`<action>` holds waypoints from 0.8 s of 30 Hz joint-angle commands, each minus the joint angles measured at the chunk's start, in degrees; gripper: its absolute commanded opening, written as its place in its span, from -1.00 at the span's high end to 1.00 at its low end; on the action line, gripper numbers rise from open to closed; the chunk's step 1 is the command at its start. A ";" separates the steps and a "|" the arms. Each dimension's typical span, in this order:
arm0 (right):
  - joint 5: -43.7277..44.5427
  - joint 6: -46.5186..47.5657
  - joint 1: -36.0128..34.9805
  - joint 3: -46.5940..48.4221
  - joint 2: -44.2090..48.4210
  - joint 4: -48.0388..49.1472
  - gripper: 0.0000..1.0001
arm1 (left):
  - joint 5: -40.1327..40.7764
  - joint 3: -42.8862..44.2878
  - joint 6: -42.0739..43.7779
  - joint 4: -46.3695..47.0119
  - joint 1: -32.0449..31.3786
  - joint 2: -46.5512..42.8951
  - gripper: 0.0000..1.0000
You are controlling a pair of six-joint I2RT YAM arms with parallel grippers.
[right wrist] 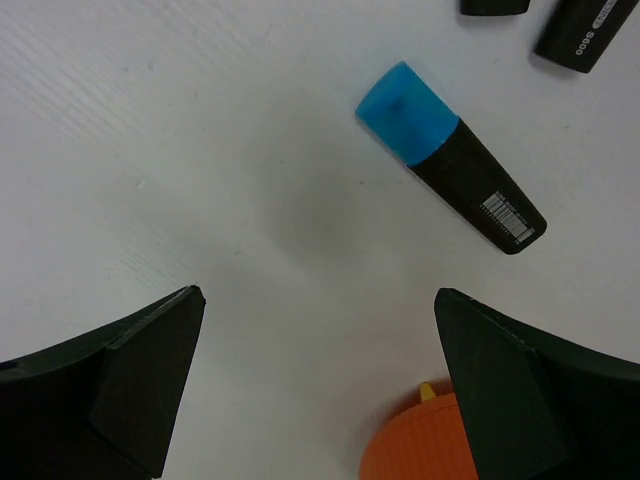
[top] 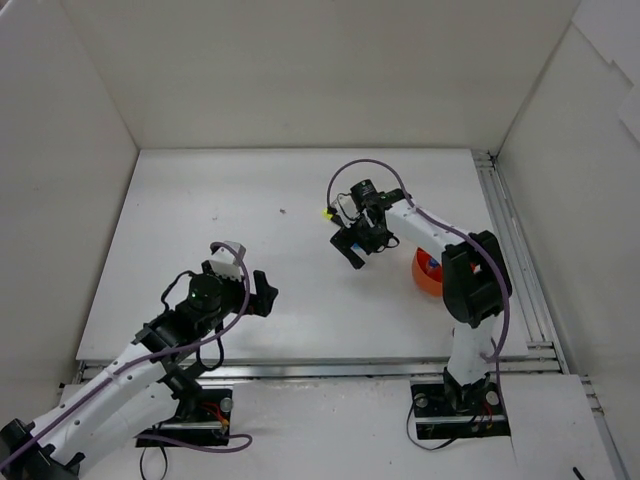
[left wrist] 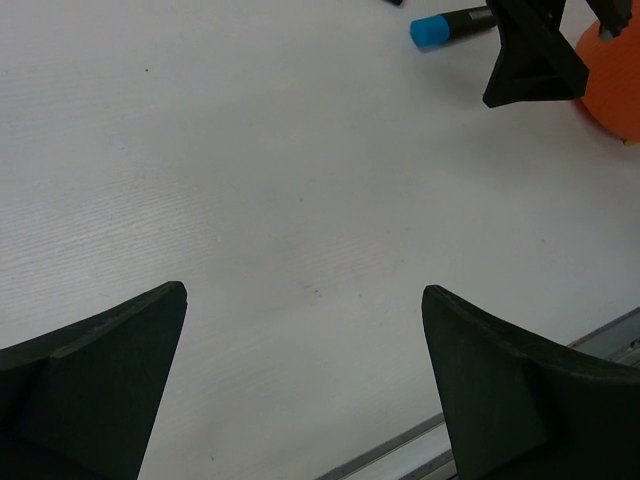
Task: Sort the stationery into containers
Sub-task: Pick up the pen from the center of the board.
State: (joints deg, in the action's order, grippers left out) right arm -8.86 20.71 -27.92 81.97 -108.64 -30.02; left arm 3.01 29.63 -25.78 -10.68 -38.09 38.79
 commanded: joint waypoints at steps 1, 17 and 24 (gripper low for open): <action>-2.65 11.18 1.20 5.30 -0.15 -3.03 -0.96 | 1.65 2.37 0.38 1.09 0.47 -0.64 -0.99; -2.56 18.84 4.02 15.23 -14.14 -5.75 -0.96 | 4.20 3.51 0.56 1.10 0.47 2.26 -0.99; -9.59 17.97 3.93 16.55 -16.43 -9.27 -0.81 | 4.38 3.33 0.38 1.27 0.47 2.44 -0.99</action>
State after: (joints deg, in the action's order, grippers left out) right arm -14.26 38.59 -23.68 96.77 -124.90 -35.42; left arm 6.33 29.69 -25.76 -11.20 -38.09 40.88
